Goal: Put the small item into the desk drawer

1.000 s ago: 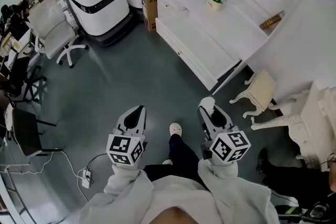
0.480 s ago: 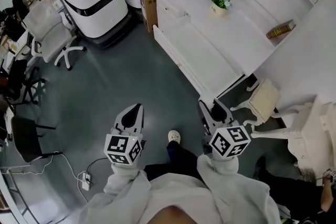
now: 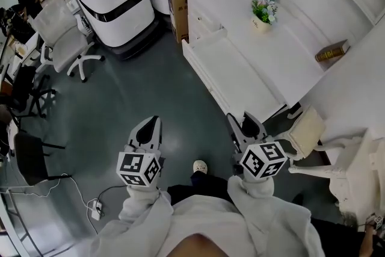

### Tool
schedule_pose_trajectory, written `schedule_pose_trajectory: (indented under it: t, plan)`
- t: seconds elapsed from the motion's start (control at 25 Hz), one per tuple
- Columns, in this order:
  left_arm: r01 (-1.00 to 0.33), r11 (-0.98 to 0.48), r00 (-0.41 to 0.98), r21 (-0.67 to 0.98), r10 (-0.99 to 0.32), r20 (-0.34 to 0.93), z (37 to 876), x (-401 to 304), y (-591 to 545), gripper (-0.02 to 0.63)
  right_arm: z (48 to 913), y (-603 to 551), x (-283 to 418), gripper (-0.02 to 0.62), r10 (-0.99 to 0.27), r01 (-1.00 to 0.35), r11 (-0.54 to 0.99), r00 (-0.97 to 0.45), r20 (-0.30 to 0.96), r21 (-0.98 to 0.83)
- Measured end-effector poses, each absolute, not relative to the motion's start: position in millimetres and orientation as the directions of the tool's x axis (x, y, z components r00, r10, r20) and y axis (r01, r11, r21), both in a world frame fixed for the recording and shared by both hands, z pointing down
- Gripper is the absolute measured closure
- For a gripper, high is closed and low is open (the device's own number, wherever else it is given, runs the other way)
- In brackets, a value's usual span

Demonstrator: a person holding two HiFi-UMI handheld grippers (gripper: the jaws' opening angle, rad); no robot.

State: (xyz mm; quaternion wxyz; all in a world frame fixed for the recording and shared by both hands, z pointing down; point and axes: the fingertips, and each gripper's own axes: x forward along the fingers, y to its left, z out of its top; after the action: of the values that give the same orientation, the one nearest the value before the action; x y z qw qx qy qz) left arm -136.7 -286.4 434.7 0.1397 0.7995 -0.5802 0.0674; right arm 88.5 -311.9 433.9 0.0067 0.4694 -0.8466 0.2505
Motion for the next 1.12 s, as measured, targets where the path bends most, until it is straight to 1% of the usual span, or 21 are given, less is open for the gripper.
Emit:
schedule_pose_trajectory:
  t: [0.28,0.56,0.8,1.12]
  plan:
    - [-0.953,-0.264,0.293,0.149,-0.929,0.227,427.1,-125.9,-305.6,0.588,428.4,-350.7,88.5,0.408,-0.786,-0.783,0.459,-0.578,0.218,-0.420]
    - [-0.955,-0.240,0.279,0.176,-0.927,0.251,438.6,-131.8,-312.2,0.588,439.0,-357.9,74.8,0.408,-0.756,-0.762,0.478,-0.610,0.236,-0.438]
    - [-0.944,-0.287,0.322,0.162,-0.908,0.269,444.3,-125.0,-343.1,0.588,443.6,-382.6,81.5,0.408,-0.776,-0.778,0.445,-0.582,0.243,-0.444]
    - [-0.917,-0.365,0.396,0.160,-0.880,0.264,441.7,-124.1,-425.7,0.588,440.8,-446.7,89.6,0.408,-0.825,-0.812,0.368,-0.509,0.244,-0.453]
